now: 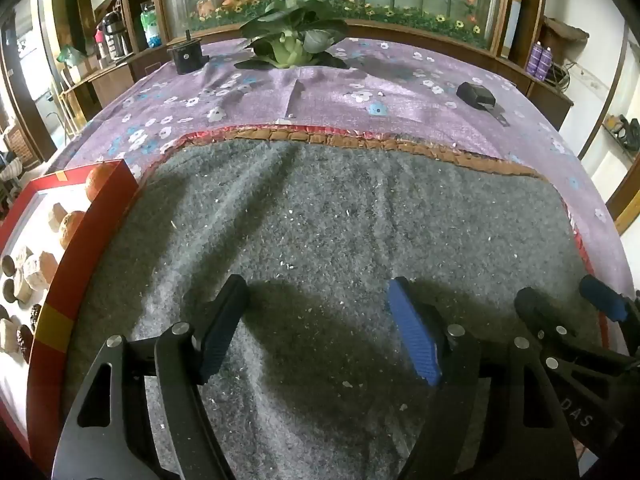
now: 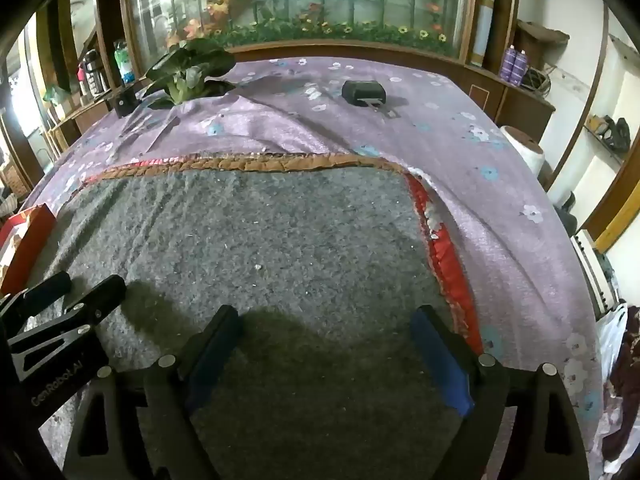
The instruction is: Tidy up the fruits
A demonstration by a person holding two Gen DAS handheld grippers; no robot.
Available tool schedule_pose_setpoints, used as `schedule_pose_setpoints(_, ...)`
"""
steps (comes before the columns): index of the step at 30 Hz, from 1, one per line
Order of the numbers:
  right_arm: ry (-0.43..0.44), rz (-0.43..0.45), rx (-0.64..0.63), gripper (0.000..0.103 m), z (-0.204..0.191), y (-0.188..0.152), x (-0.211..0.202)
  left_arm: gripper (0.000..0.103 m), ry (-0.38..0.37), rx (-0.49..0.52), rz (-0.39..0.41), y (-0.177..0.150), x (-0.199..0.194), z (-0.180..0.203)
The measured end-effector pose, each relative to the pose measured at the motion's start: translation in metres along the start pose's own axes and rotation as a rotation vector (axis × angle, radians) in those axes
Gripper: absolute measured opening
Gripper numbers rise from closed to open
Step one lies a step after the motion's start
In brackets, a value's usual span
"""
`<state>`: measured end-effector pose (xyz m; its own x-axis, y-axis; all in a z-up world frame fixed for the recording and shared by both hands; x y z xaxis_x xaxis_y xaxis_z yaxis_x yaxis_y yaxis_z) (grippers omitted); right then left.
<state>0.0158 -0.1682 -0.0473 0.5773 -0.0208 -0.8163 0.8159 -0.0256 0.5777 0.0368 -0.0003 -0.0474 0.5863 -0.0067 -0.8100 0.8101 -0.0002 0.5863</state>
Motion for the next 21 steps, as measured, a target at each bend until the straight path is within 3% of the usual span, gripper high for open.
schedule_pose_setpoints(21,0.004,0.001,0.003,0.088,0.0015,-0.0002,0.0008,0.075,-0.001,-0.001,0.0,0.0,0.0001,0.0)
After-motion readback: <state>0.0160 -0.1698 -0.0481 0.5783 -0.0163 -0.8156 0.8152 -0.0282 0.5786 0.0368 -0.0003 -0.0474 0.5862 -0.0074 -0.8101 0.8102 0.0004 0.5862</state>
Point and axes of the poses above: each gripper's, at about its wrist camera, not at the fingertips, and x roughly the way its jaws point, z to its right, y to its top, the point moved 6 cm from there along x, roughly the way its jaws point, and after that the axes turned 2 degrees about -z, right-handed, at the moved point
